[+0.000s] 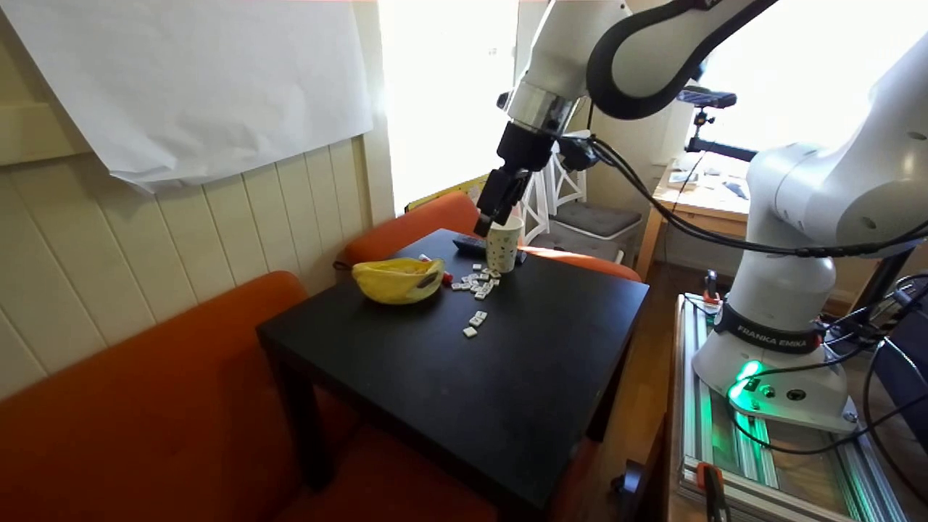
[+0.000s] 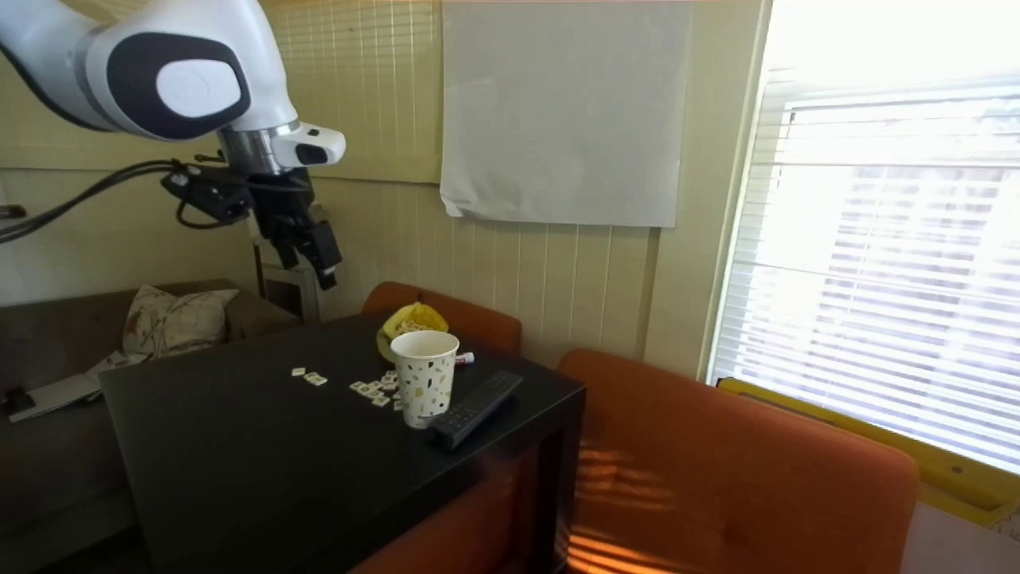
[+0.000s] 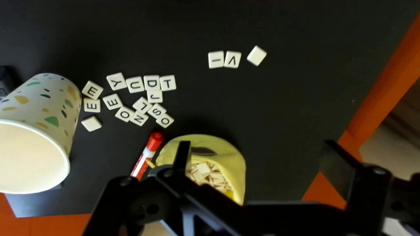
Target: Put one letter block in the paper cup
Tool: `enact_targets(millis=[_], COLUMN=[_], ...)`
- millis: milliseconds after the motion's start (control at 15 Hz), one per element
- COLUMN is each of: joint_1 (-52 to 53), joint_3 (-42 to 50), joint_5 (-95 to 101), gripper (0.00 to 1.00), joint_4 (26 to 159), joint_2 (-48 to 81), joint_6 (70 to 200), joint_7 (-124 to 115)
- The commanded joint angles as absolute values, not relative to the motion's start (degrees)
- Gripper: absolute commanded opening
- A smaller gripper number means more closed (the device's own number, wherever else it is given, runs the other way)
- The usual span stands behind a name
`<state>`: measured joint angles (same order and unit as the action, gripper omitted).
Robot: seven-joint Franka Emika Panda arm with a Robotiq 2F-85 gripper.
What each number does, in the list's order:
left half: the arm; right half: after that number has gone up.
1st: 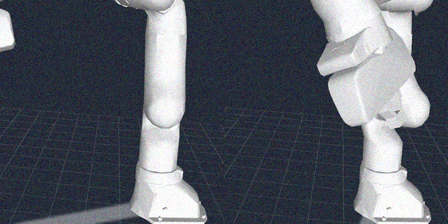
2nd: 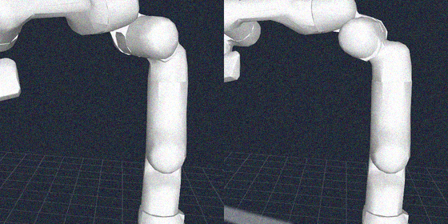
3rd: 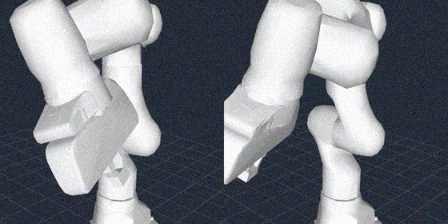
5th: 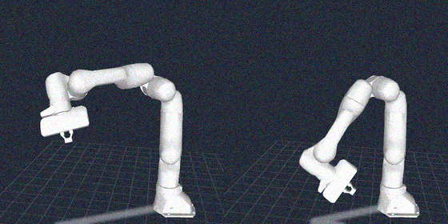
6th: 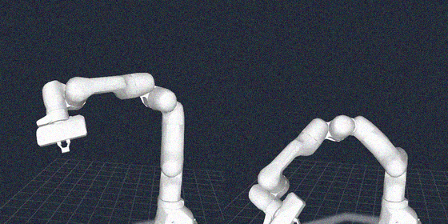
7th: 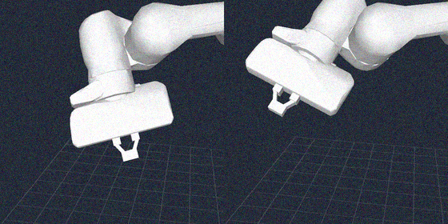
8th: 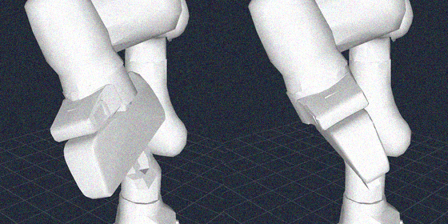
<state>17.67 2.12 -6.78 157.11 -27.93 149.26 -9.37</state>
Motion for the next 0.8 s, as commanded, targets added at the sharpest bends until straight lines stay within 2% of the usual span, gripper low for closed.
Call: enact_targets(millis=[0,267,333,467,733], joint_1=[15.9,9.7,11.5,9.5,9.0], joint_3=[-0.2,-5.7,-4.4,-5.9,-6.2], joint_5=[-8.3,-2.8,-6.5,-5.0,-4.8], gripper=[1.0,1.0,1.0,1.0,1.0], joint_4=[158.3,158.0,156.8,157.0,157.3], joint_2=[-37.1,-46.3,-39.8,-43.4,-45.3], joint_6=[133.3,113.7,120.3,115.4,114.3], joint_7=[-3.9,-9.5,-6.1,-7.2,-7.6])
